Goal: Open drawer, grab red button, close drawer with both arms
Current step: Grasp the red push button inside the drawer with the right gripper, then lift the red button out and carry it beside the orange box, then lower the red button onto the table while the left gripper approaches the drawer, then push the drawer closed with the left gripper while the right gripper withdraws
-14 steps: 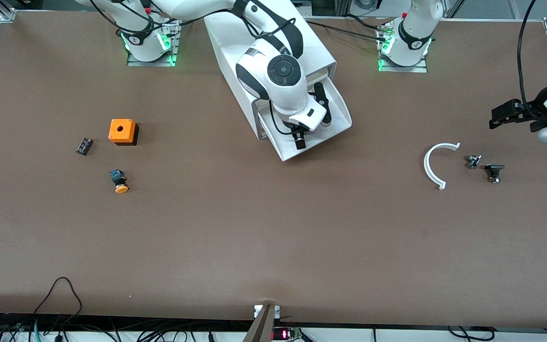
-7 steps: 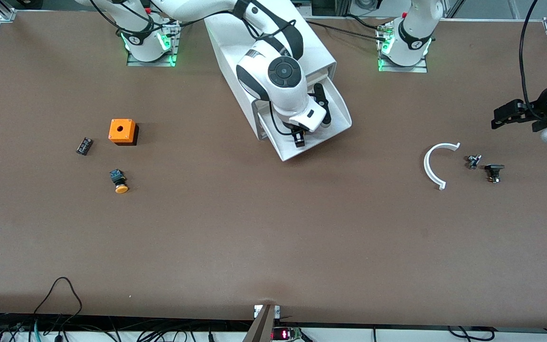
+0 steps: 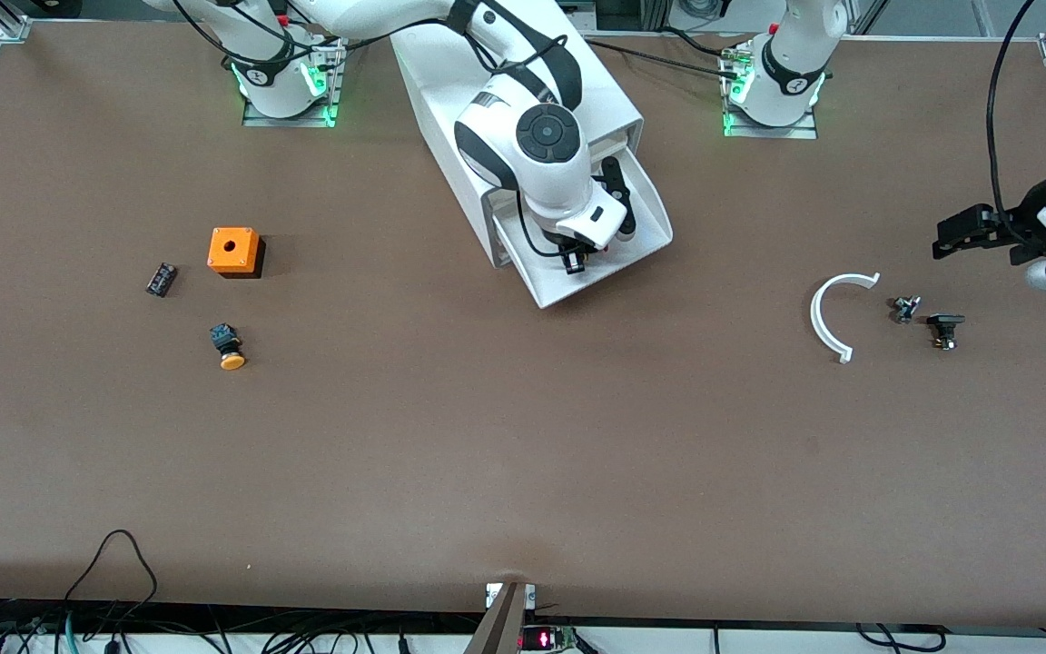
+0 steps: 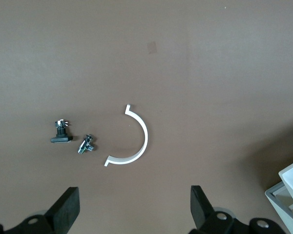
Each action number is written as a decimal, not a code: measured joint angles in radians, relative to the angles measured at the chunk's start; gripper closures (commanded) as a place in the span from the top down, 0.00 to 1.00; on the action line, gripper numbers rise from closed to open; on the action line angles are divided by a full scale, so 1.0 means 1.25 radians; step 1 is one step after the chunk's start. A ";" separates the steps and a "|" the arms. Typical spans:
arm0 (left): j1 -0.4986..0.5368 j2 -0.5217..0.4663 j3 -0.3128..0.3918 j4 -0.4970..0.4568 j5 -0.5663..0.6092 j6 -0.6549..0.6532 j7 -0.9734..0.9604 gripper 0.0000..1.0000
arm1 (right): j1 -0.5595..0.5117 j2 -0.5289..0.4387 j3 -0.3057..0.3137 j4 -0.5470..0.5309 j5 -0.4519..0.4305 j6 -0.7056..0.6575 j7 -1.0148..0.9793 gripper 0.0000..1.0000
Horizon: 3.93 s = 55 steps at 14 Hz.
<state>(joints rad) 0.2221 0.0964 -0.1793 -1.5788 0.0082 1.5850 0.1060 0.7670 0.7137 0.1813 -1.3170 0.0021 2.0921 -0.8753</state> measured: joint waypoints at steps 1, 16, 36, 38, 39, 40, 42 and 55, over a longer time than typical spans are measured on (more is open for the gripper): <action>0.000 0.004 -0.001 0.006 -0.001 0.000 0.000 1.00 | 0.003 0.000 0.000 0.003 0.000 0.001 0.012 0.37; -0.055 0.023 -0.012 0.010 -0.008 0.000 -0.031 1.00 | -0.157 -0.152 -0.048 -0.044 -0.004 -0.033 0.488 0.37; -0.113 0.165 -0.059 0.005 -0.005 0.146 -0.366 1.00 | -0.564 -0.212 -0.052 -0.680 -0.080 0.420 0.687 0.54; -0.170 0.218 -0.060 0.004 -0.005 0.217 -0.478 1.00 | -0.587 -0.219 -0.052 -0.688 -0.080 0.425 0.657 1.00; -0.199 0.242 -0.061 0.004 -0.004 0.249 -0.536 1.00 | -0.596 -0.221 -0.052 -0.688 -0.080 0.425 0.655 1.00; -0.226 0.264 -0.062 0.004 -0.004 0.278 -0.589 1.00 | -0.601 -0.223 -0.051 -0.687 -0.080 0.425 0.656 1.00; -0.270 0.297 -0.062 0.004 0.012 0.315 -0.677 1.00 | -0.603 -0.233 -0.041 -0.673 -0.080 0.401 0.687 1.00; -0.447 0.403 -0.068 -0.033 0.086 0.417 -0.980 1.00 | -0.604 -0.363 0.058 -0.263 -0.079 -0.267 0.895 1.00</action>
<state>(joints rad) -0.3364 0.6006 -0.2640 -1.6206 0.1162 2.1065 -1.1188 0.0121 0.2604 0.2539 -1.6453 -0.0967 1.7587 0.2429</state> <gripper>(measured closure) 0.000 0.000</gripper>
